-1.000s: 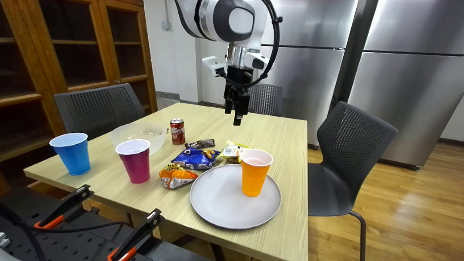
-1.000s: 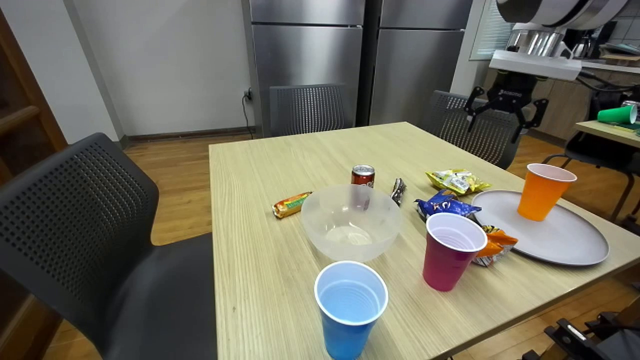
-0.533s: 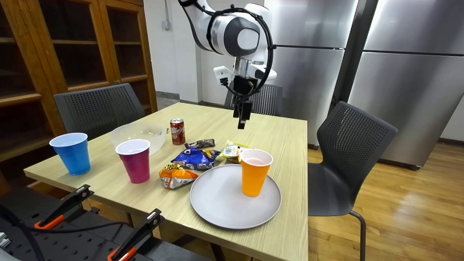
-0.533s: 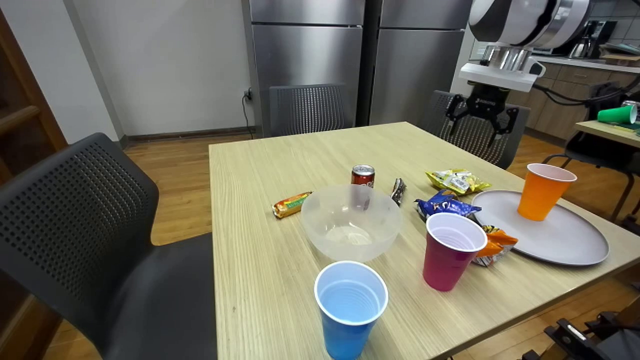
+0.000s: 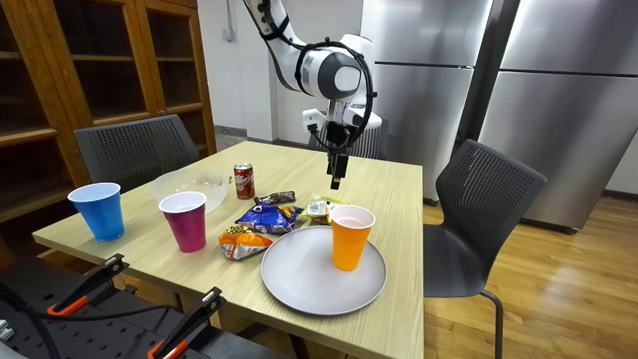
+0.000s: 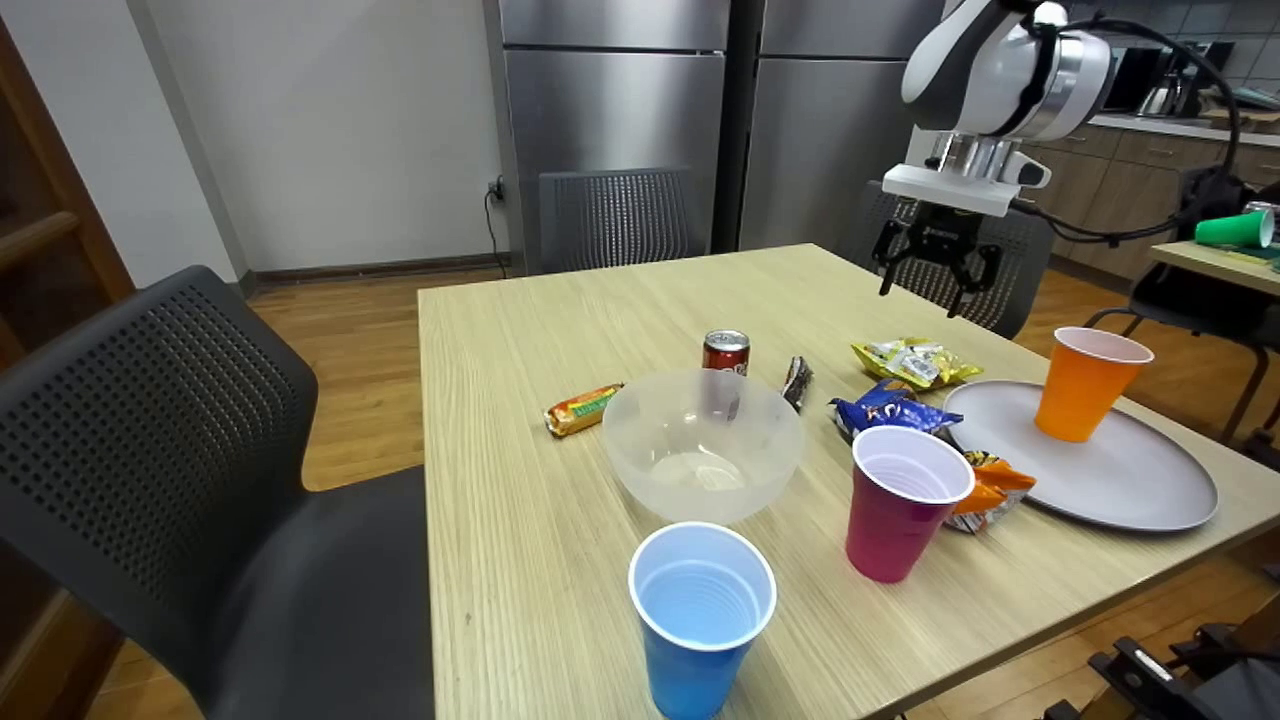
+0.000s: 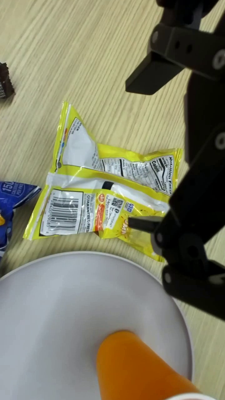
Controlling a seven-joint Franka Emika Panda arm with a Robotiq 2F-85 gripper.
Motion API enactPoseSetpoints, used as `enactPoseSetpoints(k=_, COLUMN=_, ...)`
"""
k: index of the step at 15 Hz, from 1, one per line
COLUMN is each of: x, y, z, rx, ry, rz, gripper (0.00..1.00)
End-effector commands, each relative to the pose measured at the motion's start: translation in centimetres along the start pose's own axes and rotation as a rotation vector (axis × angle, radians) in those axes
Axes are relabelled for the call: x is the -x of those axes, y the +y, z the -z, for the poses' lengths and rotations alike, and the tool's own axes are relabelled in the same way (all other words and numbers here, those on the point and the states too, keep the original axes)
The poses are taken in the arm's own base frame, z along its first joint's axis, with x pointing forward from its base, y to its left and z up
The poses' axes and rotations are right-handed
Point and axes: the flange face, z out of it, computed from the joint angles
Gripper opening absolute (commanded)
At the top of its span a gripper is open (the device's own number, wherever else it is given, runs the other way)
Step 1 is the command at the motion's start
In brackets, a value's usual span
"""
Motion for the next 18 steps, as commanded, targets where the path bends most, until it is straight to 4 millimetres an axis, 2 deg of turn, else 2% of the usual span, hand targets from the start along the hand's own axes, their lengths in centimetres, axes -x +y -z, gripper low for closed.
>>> enactPoseSetpoints(k=1, x=-1.2, y=-1.2, z=-1.4, rx=0.042, ry=-0.030, rz=-0.044, gripper=1.00)
enactPoseSetpoints(k=7, x=-2.1, y=-2.0, z=-3.9, rx=0.073, ry=-0.047, rz=-0.101, gripper=1.00)
enactPoseSetpoints(k=14, x=-2.9, y=-2.3, z=-5.9, rx=0.113, ry=-0.069, rz=-0.145, gripper=1.00)
enactPoseSetpoints(k=15, x=-3.0, y=-2.4, z=-6.0, rx=0.115, ry=-0.072, rz=-0.147, gripper=0.97)
enactPoseSetpoints(k=16, x=-3.1, y=-2.4, z=-6.1, rx=0.117, ry=-0.073, rz=-0.146, gripper=0.74)
enactPoseSetpoints(k=18, x=-3.2, y=-2.5, z=-6.2, rx=0.117, ry=-0.075, rz=-0.145, gripper=0.69)
